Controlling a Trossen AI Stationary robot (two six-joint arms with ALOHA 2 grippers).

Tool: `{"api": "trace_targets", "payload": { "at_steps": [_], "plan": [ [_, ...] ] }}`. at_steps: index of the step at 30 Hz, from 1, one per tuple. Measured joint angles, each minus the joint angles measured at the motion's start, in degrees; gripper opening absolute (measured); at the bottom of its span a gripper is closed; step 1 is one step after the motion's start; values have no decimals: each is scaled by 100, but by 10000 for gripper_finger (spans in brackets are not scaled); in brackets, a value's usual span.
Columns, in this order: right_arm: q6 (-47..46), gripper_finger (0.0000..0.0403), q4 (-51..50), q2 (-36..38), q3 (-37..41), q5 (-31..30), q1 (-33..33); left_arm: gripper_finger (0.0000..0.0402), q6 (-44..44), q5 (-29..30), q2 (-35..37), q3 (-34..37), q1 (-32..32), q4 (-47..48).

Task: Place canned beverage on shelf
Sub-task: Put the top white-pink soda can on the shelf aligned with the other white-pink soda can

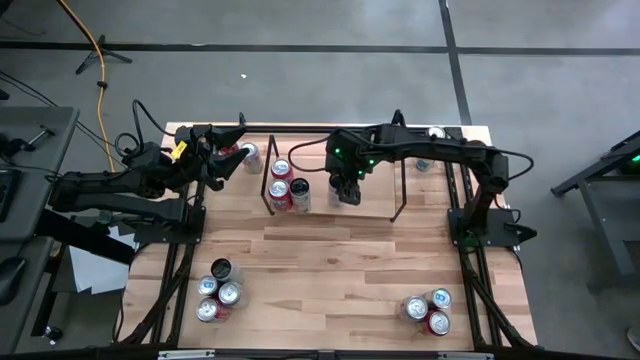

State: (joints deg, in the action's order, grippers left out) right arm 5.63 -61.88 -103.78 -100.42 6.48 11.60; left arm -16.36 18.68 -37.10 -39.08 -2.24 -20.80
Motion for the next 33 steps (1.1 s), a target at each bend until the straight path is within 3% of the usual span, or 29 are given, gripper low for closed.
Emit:
{"api": "trace_targets", "payload": {
  "at_steps": [33],
  "plan": [
    [-166, 256, 377, -161, -4, -15, -2, 337, 2, -2, 0, -1, 1, 37]
  ]
}}
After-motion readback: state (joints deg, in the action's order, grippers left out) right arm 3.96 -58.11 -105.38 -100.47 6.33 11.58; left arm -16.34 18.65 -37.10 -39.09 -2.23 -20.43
